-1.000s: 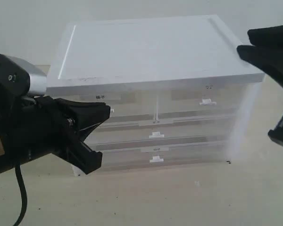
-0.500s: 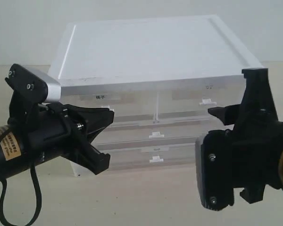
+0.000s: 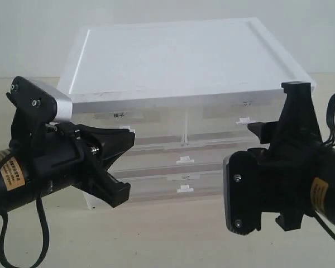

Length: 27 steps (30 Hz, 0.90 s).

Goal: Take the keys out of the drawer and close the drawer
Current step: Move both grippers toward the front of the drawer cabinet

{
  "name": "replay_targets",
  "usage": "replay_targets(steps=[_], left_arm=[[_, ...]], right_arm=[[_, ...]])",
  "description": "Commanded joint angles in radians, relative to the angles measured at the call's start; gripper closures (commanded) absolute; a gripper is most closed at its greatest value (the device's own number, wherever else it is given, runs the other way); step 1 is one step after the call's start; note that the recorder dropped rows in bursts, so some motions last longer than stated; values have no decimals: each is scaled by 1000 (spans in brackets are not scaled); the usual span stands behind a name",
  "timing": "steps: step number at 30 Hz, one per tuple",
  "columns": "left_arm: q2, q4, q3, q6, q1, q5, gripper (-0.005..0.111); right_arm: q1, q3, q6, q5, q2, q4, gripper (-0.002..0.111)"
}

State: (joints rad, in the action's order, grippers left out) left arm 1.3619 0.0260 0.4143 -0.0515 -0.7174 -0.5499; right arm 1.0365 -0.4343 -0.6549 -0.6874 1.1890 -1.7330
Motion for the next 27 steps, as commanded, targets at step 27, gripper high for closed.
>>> replay_targets(steps=[27], left_arm=[[0, -8, -4, -1, -2, -6, 102]], right_arm=[[-98, -55, -98, 44, 94, -11, 75]])
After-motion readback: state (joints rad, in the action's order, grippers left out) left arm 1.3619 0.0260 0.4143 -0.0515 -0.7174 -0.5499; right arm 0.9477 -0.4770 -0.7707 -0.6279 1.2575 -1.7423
